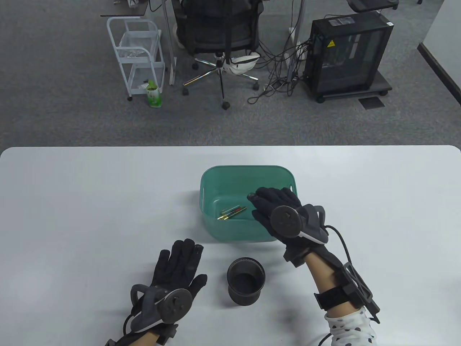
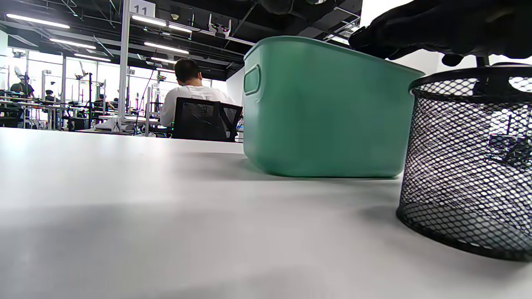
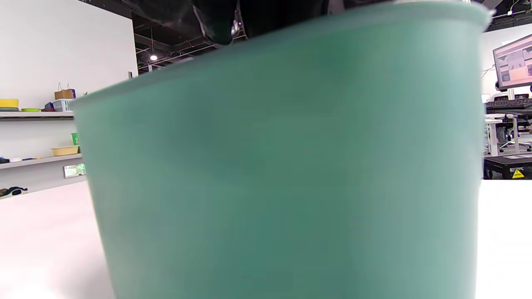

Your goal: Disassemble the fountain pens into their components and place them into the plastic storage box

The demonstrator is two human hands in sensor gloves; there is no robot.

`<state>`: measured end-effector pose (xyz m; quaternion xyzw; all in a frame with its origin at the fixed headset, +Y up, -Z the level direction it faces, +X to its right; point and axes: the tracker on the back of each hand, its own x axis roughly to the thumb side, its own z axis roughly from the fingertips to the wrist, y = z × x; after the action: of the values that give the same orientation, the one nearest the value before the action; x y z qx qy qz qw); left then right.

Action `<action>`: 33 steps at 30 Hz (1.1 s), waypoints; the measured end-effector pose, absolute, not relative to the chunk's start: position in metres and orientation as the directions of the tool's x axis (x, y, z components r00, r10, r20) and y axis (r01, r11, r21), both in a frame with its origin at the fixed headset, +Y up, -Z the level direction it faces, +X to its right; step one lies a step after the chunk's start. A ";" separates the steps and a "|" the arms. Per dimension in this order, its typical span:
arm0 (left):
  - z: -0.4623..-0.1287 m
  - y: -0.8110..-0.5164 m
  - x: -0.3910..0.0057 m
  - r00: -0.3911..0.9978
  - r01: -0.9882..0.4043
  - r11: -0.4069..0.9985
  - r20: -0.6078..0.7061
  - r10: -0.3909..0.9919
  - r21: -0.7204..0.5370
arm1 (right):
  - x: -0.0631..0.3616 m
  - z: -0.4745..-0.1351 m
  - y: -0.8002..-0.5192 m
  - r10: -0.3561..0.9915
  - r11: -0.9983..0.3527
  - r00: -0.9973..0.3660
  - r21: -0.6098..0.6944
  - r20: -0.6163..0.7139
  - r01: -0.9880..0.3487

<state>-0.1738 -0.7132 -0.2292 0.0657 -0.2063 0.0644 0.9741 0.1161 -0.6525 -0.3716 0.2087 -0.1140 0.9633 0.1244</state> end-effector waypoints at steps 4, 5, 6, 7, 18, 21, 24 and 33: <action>-0.229 -0.713 -0.174 0.906 -0.153 0.983 0.411 0.098 0.102 | 0.122 -0.364 -0.651 0.193 -0.935 -0.880 -0.190 0.433 -0.299; -0.229 -0.713 -0.174 0.906 -0.154 0.983 0.412 0.099 0.103 | 0.122 -0.363 -0.651 0.194 -0.934 -0.880 -0.192 0.433 -0.300; -0.229 -0.713 -0.173 0.905 -0.154 0.983 0.413 0.099 0.103 | 0.124 -0.360 -0.650 0.196 -0.933 -0.880 -0.194 0.433 -0.303; -0.229 -0.713 -0.173 0.905 -0.154 0.983 0.414 0.099 0.103 | 0.126 -0.357 -0.650 0.199 -0.931 -0.879 -0.195 0.433 -0.307; -0.229 -0.714 -0.173 0.902 -0.156 0.983 0.419 0.102 0.097 | 0.145 -0.319 -0.652 0.164 -0.929 -0.889 -0.236 0.427 -0.285; -0.229 -0.714 -0.173 0.902 -0.155 0.983 0.420 0.100 0.098 | 0.149 -0.308 -0.655 0.178 -0.927 -0.889 -0.231 0.421 -0.295; -0.229 -0.714 -0.173 0.902 -0.154 0.983 0.420 0.099 0.099 | 0.153 -0.296 -0.660 0.192 -0.926 -0.886 -0.222 0.423 -0.306; -0.228 -0.715 -0.171 0.897 -0.153 0.983 0.432 0.097 0.097 | 0.160 -0.264 -0.682 0.195 -0.934 -0.889 -0.198 0.414 -0.297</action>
<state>-0.1713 -0.7146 -0.2284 0.0642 -0.2178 0.0646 0.9717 0.1596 -0.6823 -0.2643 0.1976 -0.1290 0.9633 0.1278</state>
